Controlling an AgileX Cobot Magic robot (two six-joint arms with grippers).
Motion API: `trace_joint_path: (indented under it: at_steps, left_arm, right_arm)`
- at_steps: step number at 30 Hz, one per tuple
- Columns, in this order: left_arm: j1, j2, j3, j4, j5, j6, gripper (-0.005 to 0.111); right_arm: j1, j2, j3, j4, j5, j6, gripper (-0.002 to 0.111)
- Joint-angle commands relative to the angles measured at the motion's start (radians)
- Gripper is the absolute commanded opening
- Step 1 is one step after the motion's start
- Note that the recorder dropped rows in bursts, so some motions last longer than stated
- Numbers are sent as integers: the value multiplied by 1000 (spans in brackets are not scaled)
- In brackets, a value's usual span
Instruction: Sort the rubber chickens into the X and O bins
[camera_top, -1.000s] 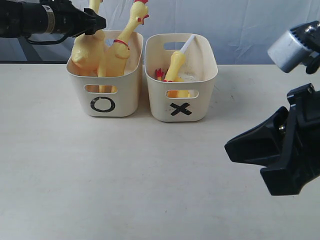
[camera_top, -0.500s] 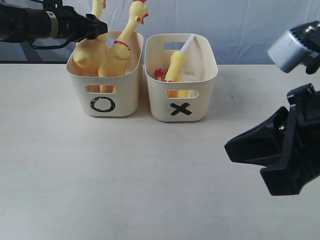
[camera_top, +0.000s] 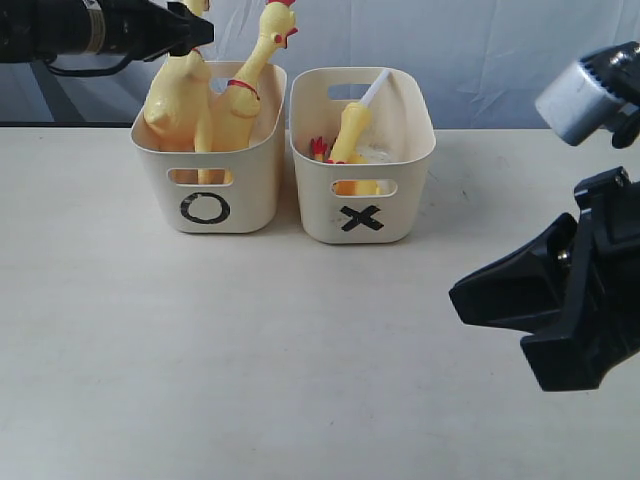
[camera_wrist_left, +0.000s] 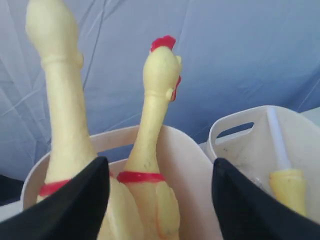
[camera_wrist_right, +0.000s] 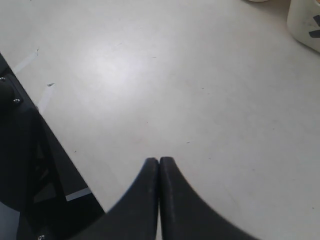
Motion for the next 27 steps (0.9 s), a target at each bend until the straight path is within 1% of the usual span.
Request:
trace_joint_path:
  at_steps: [1,4,5,6,7,8,9,10,12,14,17,21,23,27]
  left_arm:
    - [-3,-72,0,0,-32,-5,57]
    - [0,-91,0,0,-109,-5,56]
    - [4,-100,0,0,-155,-5,46]
    - [10,-104,0,0,-181,-5,30]
    - [19,-108,0,0,-193,-5,20]
    - [32,-115,0,0,-234,-5,5]
    - [45,-119,0,0,-281,-5,0]
    - [68,-126,0,0,-357,-5,0]
    - [94,-140,14,0,-452,-5,0]
    - [124,-177,69,0,-492,-5,0]
    - [149,-235,145,0,-508,-3,0]
    - [161,-335,251,0,-515,22,0]
    - [165,-420,334,0,-478,26,0]
    - [166,-536,451,0,-417,26,0]
  right_arm:
    - [-5,-4,5,2,-4,-3,0]
    - [-5,-4,5,2,-4,-3,0]
    - [-5,-4,5,2,-4,-3,0]
    - [-5,-4,5,2,-4,-3,0]
    - [-5,-4,5,2,-4,-6,0]
    - [-5,-4,5,2,-4,-8,0]
    - [-5,-4,5,0,-4,-7,0]
    - [-5,-4,5,-4,-9,-7,0]
    - [-5,-4,5,-5,-13,-7,0]
    - [-5,-4,5,-5,-15,-7,0]
    - [-5,-4,5,-5,-13,-7,0]
    - [-5,-4,5,3,-15,-7,0]
    - [-5,-4,5,11,-15,-5,0]
    - [-5,-4,5,11,-15,-5,0]
